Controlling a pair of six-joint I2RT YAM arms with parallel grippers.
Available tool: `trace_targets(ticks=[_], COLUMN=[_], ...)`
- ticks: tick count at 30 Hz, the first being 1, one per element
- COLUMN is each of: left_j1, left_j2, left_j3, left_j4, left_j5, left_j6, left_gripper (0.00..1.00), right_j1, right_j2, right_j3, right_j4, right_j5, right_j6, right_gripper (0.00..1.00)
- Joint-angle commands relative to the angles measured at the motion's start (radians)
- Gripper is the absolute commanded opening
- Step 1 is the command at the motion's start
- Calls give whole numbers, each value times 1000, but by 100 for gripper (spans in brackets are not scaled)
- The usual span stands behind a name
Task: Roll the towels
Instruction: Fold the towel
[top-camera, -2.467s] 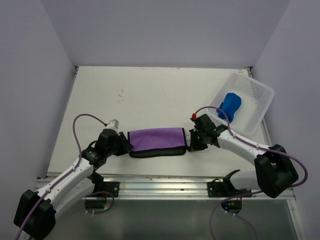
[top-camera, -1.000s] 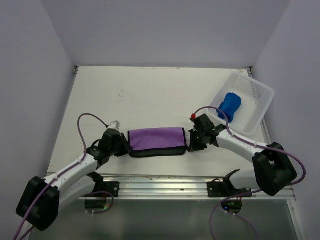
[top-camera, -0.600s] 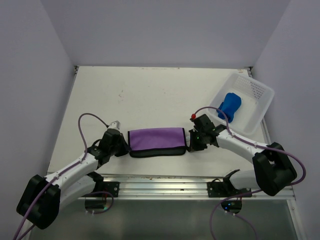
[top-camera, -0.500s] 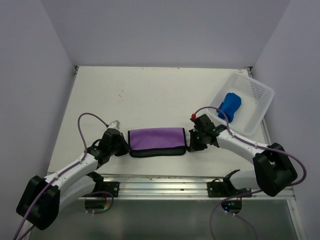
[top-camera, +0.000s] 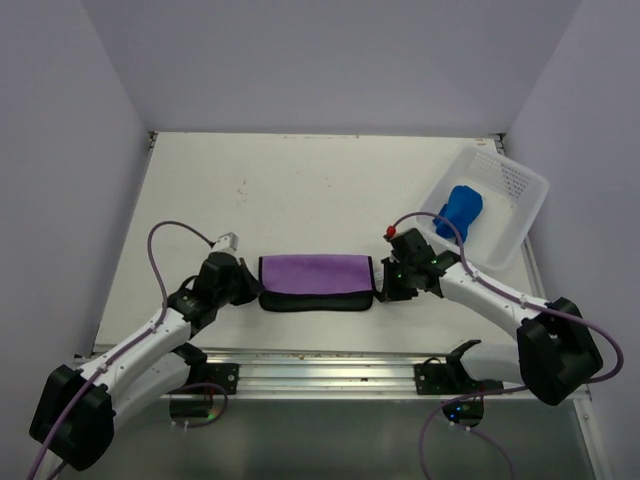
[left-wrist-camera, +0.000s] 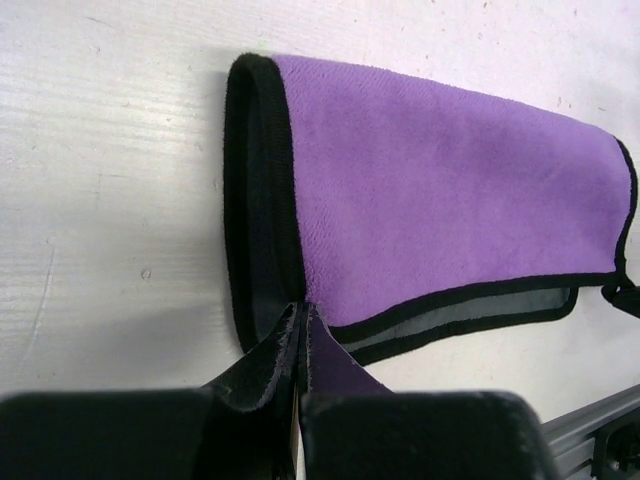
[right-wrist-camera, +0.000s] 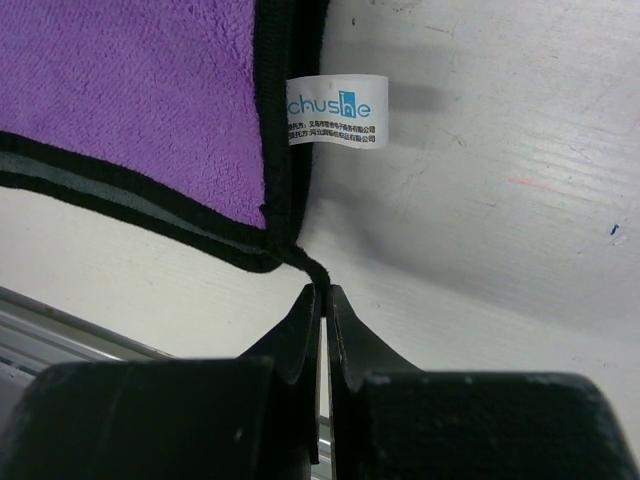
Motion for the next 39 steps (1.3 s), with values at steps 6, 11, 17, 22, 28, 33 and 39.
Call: trace_targets(ticks=[6,11,17,22,28,33,39], left_j1=[-5,-5,-5,-5,-5,-5,-5], left_j2=[-76,-122,-138,-145,-147,-136,-193], left_j3=[35,32,-14,-56,-77,-103,-71], left_j4=[-49,-78,-78,-60,-58,-17,-54], left_j5=[-34,-48,-48,-31,-31,1,11], left_j6=[-6,-16,-22,-25,-17,-16,-26], left_gripper=[0,0,0,0,0,22,28], right_j1=[5,5,15,41,64,65,65], right_j2=[-64,-97,-113,-90,-55,-50,-96], right_j3=[10,4,-25,-53,-57,-43,-5], right_j4=[-47,-72,-69,-41,-12,-33,-81], right_j5=[19,13,-26,-35,-29,-26,-21], right_j6=[3,-3,-19,-10,4,-2,-2], right_gripper=[0,0,0,0,0,20,49])
